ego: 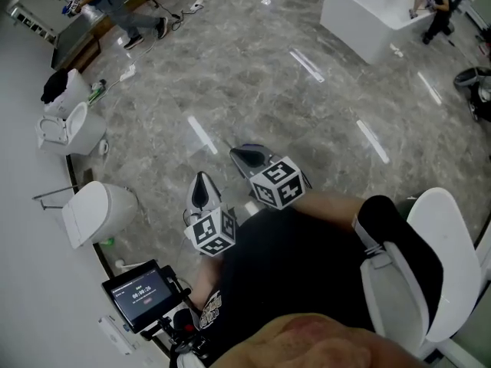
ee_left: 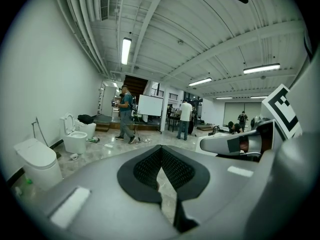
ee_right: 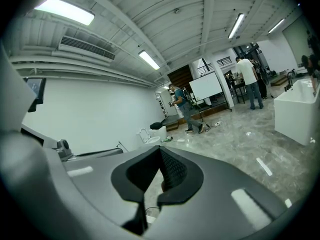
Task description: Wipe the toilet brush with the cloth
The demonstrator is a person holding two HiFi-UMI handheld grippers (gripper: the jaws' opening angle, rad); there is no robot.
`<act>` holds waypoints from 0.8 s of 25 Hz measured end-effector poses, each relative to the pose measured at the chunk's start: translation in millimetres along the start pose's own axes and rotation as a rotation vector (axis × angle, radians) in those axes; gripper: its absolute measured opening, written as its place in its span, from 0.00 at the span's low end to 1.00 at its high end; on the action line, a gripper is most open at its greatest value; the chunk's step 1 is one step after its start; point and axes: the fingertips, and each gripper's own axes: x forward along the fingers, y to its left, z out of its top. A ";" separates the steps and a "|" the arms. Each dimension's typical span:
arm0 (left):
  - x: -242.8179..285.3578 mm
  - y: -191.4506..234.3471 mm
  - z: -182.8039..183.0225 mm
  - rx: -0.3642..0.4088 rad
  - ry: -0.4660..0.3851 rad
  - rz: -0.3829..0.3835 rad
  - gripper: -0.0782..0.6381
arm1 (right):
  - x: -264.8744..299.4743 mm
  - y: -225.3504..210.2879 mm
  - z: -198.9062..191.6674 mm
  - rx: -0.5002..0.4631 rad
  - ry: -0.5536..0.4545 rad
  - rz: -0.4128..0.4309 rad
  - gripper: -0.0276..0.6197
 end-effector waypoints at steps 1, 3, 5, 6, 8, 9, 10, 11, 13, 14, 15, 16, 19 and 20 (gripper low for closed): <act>-0.4 -1.2 -0.2 -0.001 0.002 -0.004 0.12 | -2.0 -0.1 0.1 -0.001 0.000 -0.004 0.04; -1.0 -3.6 -0.5 -0.001 0.006 -0.012 0.12 | -5.8 -0.8 0.3 0.002 -0.002 -0.014 0.04; -2.1 -4.6 -0.7 -0.001 0.011 -0.017 0.12 | -8.3 -0.8 -0.5 0.008 -0.002 -0.021 0.04; -2.8 -4.5 -0.7 -0.001 0.012 -0.017 0.12 | -9.0 -0.2 -0.9 0.010 -0.002 -0.021 0.04; -3.8 -4.1 -0.6 -0.002 0.013 -0.015 0.12 | -9.9 0.5 -1.0 0.013 -0.001 -0.019 0.04; -3.7 -4.4 -0.6 -0.004 0.014 -0.015 0.12 | -10.4 0.1 -0.7 0.015 -0.001 -0.019 0.04; -3.6 -4.8 -0.7 -0.005 0.015 -0.015 0.12 | -11.0 -0.4 -0.6 0.017 -0.001 -0.020 0.04; -3.4 -5.1 -0.8 -0.005 0.016 -0.015 0.12 | -11.4 -0.9 -0.7 0.019 -0.001 -0.021 0.04; -2.2 -5.2 1.3 -0.004 0.014 -0.013 0.12 | -11.0 -1.7 -0.1 0.021 -0.003 -0.022 0.04; -1.2 -5.1 2.5 -0.003 0.013 -0.012 0.12 | -10.4 -2.1 0.6 0.020 -0.004 -0.021 0.04; -0.4 -4.5 2.7 -0.002 0.013 -0.011 0.12 | -9.5 -2.3 1.3 0.019 -0.006 -0.021 0.04; -0.1 -3.6 2.7 -0.003 0.015 -0.008 0.12 | -8.6 -2.2 1.6 0.019 -0.006 -0.019 0.04; -0.9 -0.7 4.9 -0.009 0.014 0.005 0.12 | -5.4 -0.8 0.6 0.019 -0.003 -0.010 0.04; -1.2 0.3 6.2 -0.012 0.011 0.010 0.12 | -4.5 -0.2 -0.3 0.018 -0.002 -0.008 0.04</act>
